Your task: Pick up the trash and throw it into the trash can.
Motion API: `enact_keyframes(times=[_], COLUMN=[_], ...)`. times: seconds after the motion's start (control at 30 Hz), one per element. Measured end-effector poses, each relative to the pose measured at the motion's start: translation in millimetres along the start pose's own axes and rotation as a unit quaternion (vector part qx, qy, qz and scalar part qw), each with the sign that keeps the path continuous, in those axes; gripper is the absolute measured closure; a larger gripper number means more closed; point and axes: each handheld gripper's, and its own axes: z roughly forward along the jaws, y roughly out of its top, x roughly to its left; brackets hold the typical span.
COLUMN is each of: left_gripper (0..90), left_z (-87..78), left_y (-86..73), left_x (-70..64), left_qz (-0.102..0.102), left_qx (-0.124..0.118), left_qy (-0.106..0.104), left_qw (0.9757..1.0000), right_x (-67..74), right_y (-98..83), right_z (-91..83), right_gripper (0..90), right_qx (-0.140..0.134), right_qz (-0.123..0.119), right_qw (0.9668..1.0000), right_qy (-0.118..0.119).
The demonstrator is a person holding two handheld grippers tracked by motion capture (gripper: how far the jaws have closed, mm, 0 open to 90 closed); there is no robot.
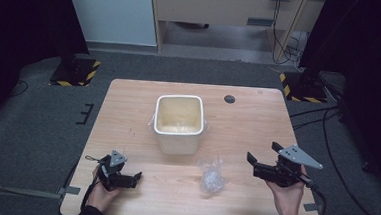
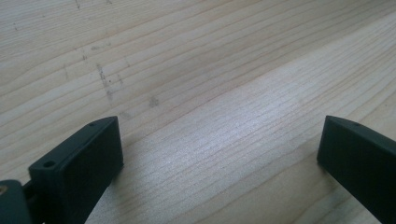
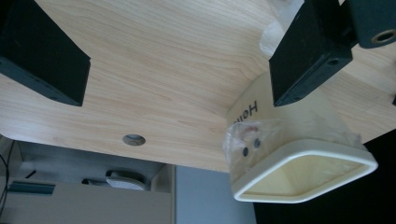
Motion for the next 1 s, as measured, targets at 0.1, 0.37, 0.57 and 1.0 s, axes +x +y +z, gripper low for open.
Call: enact_keyframes(times=[0.1, 0.37, 0.57, 1.0], left_gripper=[0.0, 0.0, 0.0, 0.0], left_z=[0.0, 0.0, 0.0, 0.0], left_y=[0.0, 0.0, 0.0, 0.0], left_x=[0.0, 0.0, 0.0, 0.0], left_qz=[0.000, 0.000, 0.000, 0.000], left_qx=[0.000, 0.000, 0.000, 0.000], left_qy=[0.000, 0.000, 0.000, 0.000], left_qw=[1.0000, 1.0000, 1.0000, 1.0000], right_x=[4.3, 18.0, 28.4, 50.1], right_y=[1.5, 1.3, -6.7, -31.4], right_z=[0.3, 6.3, 19.4, 47.2], right_gripper=[5.2, 4.4, 4.2, 4.3], right_qx=[-0.003, -0.001, 0.012, 0.055], right_qz=[0.001, -0.003, -0.004, -0.017], right_qw=[0.9999, 0.9993, 0.9977, 0.9932], right_qy=[0.011, 0.037, 0.066, 0.101])
